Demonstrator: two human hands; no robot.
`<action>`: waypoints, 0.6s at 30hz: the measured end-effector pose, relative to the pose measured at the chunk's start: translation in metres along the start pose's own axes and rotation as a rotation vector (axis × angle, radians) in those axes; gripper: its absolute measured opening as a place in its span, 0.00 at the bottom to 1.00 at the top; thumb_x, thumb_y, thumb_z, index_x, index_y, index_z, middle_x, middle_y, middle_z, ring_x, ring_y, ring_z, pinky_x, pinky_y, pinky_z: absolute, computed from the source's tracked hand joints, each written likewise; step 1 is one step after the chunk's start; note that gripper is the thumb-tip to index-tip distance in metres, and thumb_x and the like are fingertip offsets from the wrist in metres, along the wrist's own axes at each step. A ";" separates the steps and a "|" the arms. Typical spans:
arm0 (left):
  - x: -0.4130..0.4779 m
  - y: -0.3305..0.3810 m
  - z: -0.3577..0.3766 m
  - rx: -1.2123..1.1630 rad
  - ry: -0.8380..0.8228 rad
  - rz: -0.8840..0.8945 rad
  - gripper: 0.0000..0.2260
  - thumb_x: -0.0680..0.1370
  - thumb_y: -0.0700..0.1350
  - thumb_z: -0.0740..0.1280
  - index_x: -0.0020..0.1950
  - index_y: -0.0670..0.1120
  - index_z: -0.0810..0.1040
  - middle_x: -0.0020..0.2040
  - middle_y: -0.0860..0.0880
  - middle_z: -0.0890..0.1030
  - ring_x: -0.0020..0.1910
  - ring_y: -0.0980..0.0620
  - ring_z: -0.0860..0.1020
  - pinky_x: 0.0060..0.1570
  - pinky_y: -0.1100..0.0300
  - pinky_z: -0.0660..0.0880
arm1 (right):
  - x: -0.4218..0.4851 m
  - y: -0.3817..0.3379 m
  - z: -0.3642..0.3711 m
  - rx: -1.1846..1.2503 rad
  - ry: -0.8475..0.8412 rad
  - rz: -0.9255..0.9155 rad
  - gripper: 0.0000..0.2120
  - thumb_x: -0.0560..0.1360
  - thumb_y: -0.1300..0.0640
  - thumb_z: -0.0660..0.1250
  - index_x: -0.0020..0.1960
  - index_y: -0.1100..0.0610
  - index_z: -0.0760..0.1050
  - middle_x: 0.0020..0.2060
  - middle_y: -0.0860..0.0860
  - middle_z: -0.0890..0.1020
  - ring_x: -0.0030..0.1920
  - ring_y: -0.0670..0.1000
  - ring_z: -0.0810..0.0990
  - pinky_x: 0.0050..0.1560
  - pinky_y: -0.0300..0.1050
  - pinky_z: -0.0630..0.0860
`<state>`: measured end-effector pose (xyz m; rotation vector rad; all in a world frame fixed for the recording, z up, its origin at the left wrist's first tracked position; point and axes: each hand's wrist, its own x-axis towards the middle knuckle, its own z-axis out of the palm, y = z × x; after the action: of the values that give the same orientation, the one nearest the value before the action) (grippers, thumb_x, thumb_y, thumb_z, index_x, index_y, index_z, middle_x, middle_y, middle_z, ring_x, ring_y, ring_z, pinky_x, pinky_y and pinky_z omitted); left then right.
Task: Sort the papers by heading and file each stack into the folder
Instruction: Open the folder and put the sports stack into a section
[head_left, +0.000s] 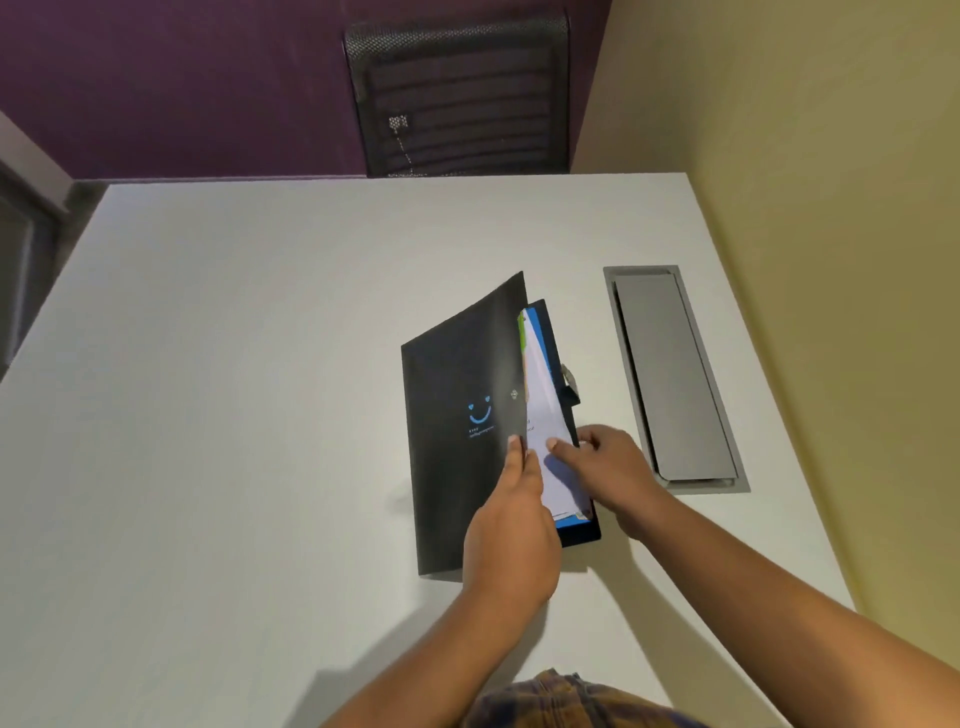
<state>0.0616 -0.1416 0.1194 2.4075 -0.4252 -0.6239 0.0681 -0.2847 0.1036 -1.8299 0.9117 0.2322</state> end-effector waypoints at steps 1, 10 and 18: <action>0.003 0.002 0.003 0.048 -0.026 0.001 0.30 0.81 0.39 0.61 0.80 0.50 0.54 0.81 0.56 0.46 0.59 0.51 0.78 0.57 0.59 0.77 | 0.009 0.000 -0.003 0.029 0.053 -0.002 0.10 0.75 0.49 0.70 0.44 0.56 0.78 0.40 0.50 0.81 0.42 0.52 0.81 0.43 0.45 0.80; 0.029 0.020 0.023 0.253 -0.263 0.130 0.33 0.79 0.38 0.63 0.79 0.57 0.53 0.81 0.47 0.43 0.77 0.40 0.60 0.66 0.48 0.71 | 0.079 0.017 0.000 -0.280 0.250 -0.054 0.10 0.77 0.52 0.69 0.52 0.57 0.77 0.43 0.53 0.82 0.42 0.52 0.79 0.42 0.43 0.73; 0.069 -0.058 0.023 0.130 -0.113 0.082 0.32 0.80 0.58 0.59 0.80 0.49 0.52 0.81 0.49 0.54 0.79 0.51 0.53 0.76 0.56 0.55 | 0.114 0.049 -0.014 -0.272 0.153 -0.011 0.09 0.75 0.58 0.66 0.40 0.62 0.79 0.36 0.57 0.83 0.40 0.60 0.81 0.42 0.48 0.75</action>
<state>0.1161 -0.1386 0.0437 2.4700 -0.6262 -0.7178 0.1106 -0.3597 0.0138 -2.1261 1.0147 0.2194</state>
